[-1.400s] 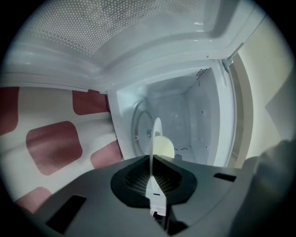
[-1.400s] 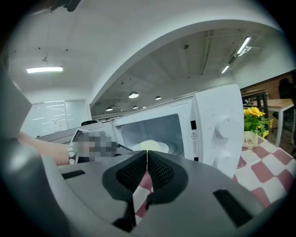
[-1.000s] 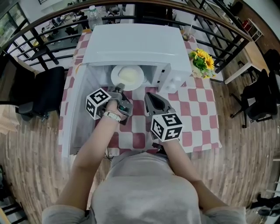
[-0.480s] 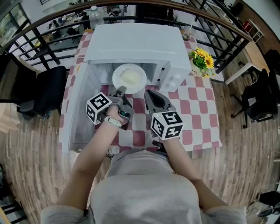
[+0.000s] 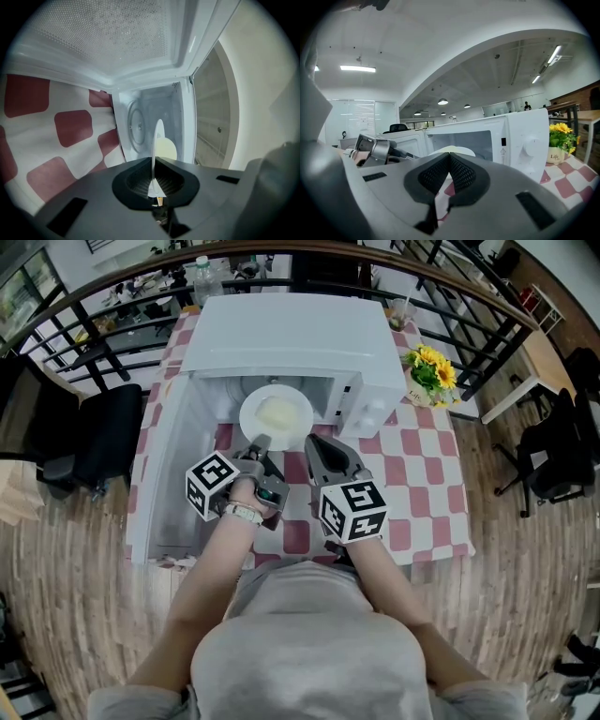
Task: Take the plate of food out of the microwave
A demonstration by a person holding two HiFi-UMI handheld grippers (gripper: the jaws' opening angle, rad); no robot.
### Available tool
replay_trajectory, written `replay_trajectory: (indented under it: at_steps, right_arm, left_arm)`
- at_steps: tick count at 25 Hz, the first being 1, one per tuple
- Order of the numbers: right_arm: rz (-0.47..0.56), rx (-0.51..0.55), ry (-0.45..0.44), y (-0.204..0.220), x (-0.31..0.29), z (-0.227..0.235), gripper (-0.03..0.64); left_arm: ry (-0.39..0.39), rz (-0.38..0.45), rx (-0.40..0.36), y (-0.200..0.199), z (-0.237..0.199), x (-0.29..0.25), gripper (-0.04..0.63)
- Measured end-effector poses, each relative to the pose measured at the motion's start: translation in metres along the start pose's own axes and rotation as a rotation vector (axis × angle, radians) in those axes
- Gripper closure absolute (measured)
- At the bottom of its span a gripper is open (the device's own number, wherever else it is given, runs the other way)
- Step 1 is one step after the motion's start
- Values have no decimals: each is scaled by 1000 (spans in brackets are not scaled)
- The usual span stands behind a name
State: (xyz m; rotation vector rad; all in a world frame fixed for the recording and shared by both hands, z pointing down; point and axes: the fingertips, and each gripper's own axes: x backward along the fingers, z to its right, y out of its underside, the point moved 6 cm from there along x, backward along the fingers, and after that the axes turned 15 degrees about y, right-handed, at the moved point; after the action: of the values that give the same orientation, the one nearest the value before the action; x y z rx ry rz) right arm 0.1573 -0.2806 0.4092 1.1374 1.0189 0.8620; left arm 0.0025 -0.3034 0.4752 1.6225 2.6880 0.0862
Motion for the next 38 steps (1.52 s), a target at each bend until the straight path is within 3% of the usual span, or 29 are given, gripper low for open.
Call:
replay_trajectory:
  at_steps: [8,38]
  right_arm:
    - [37,55,-5,-6,7,-7,592]
    - [116,79,11,-19,19,-4,592]
  left_arm:
    - [53,50,6,8,10,6,583]
    - [94,46,-11,22,33,12,583]
